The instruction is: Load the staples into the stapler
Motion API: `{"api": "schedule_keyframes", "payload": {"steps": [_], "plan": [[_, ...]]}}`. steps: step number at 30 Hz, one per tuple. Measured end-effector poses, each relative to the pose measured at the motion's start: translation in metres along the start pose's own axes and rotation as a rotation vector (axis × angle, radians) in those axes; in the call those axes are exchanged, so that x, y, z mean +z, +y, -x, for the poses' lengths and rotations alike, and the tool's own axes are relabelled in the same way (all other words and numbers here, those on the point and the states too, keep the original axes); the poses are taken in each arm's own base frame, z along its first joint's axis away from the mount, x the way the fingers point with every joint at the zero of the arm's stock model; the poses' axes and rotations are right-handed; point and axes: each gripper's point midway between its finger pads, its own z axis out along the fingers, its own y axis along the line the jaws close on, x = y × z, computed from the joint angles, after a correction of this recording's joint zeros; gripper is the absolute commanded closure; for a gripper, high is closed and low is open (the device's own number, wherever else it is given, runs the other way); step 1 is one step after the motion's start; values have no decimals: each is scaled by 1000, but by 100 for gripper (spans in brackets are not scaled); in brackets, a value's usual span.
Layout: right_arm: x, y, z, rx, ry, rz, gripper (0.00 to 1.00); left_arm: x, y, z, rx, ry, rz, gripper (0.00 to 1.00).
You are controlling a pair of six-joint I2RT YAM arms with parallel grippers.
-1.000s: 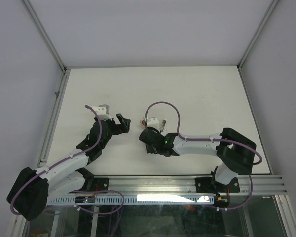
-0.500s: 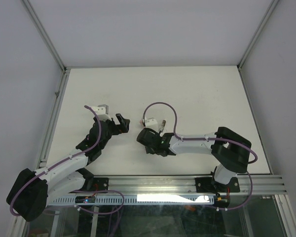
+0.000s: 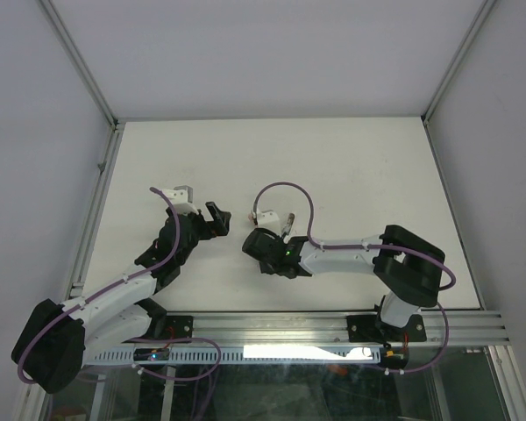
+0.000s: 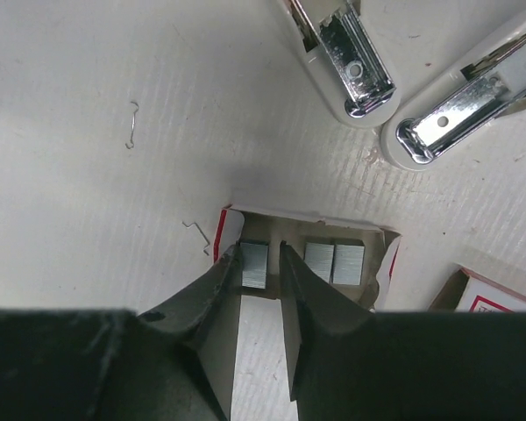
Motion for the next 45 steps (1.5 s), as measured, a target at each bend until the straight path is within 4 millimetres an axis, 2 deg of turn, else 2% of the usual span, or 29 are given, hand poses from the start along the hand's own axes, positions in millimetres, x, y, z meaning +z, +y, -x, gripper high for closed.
{"api": "schedule_keyframes", "payload": {"steps": [4,14,19,22,27,31,34,40,45], "plan": [[0,1,0,0,1,0,74,0,0,0,0,0,0,1],[1,3,2,4,-3,4,85,0,0,-1,1,2,1,1],[0,3,3,3,-6,5,85,0,0,-1,1,3,2,1],[-6,3,8,9,-20,14,85,1,1,-1,2,4,3,1],[-27,7,29,43,-79,59,85,1,1,-3,3,8,5,1],[-35,8,35,52,-98,77,85,1,1,-3,3,9,5,1],[-33,4,24,36,-81,89,85,1,2,-3,4,11,6,1],[-36,-15,-14,2,-3,113,85,2,2,-4,5,13,8,1],[-39,-21,-34,-23,35,149,84,2,3,-6,6,18,11,1]]}}
